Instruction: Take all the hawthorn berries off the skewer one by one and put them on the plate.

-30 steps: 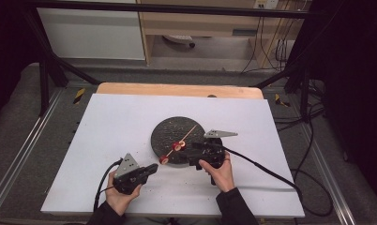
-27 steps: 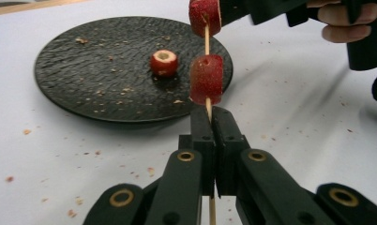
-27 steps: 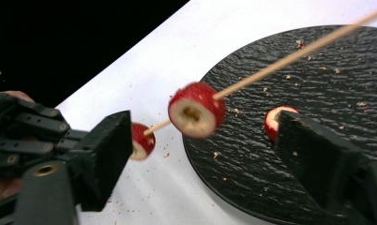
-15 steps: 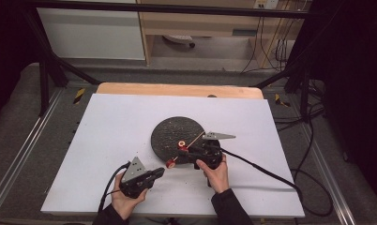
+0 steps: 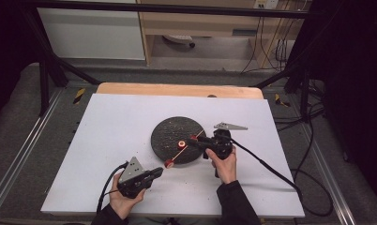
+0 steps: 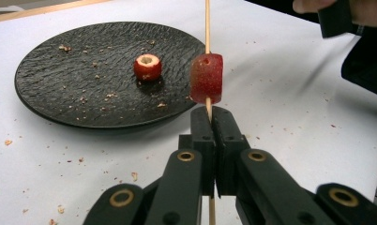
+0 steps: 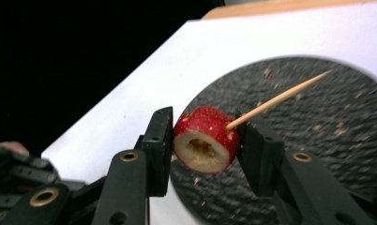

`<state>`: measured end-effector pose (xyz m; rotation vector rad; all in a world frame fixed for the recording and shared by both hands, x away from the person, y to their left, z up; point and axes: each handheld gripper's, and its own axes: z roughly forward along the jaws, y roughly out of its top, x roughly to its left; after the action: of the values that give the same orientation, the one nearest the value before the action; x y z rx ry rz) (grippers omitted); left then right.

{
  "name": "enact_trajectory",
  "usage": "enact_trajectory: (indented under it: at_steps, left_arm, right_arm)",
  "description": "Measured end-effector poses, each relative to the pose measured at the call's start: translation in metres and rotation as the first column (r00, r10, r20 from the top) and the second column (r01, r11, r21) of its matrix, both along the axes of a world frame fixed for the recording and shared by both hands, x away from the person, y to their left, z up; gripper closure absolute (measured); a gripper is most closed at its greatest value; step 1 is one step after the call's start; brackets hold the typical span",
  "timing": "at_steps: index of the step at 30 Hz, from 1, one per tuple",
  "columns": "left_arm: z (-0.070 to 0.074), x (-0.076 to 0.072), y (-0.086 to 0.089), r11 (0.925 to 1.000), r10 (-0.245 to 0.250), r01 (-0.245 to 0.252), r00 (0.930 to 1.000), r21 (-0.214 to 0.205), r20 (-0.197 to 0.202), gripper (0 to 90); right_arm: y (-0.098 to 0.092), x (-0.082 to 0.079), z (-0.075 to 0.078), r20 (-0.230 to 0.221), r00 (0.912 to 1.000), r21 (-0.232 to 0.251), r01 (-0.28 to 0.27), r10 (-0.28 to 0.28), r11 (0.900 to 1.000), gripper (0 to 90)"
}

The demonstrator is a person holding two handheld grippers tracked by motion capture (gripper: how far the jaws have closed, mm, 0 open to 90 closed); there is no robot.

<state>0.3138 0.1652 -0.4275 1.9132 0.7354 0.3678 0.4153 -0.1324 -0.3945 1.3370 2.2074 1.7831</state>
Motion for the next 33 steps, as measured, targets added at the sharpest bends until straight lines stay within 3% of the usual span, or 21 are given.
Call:
enact_trajectory:
  at_steps: [16, 21, 25, 33]
  left_arm:
    - [0.002, 0.000, 0.009, 0.9998, 0.011, -0.011, 0.9999, -0.015, 0.007, 88.3]
    - [0.003, 0.001, 0.017, 0.9993, 0.030, -0.029, 0.9995, -0.023, 0.008, 88.3]
    - [0.005, 0.003, 0.025, 0.9979, 0.056, -0.056, 0.9984, -0.034, 0.012, 88.3]
    - [0.008, 0.006, 0.034, 0.9955, 0.091, -0.090, 0.9958, -0.028, 0.013, 88.2]
  right_arm:
    - [-0.038, 0.031, 0.038, 0.044, 0.9927, 0.009, 0.112, -0.112, 0.9937, 59.9]
    - [-0.041, 0.041, 0.045, 0.057, 0.9898, -0.014, 0.131, -0.130, 0.9912, 59.9]
    - [-0.037, 0.045, 0.042, 0.049, 0.9904, -0.026, 0.131, -0.130, 0.9910, 59.9]
    - [-0.015, 0.057, 0.019, 0.008, 0.9939, -0.071, 0.110, -0.110, 0.9913, 59.8]
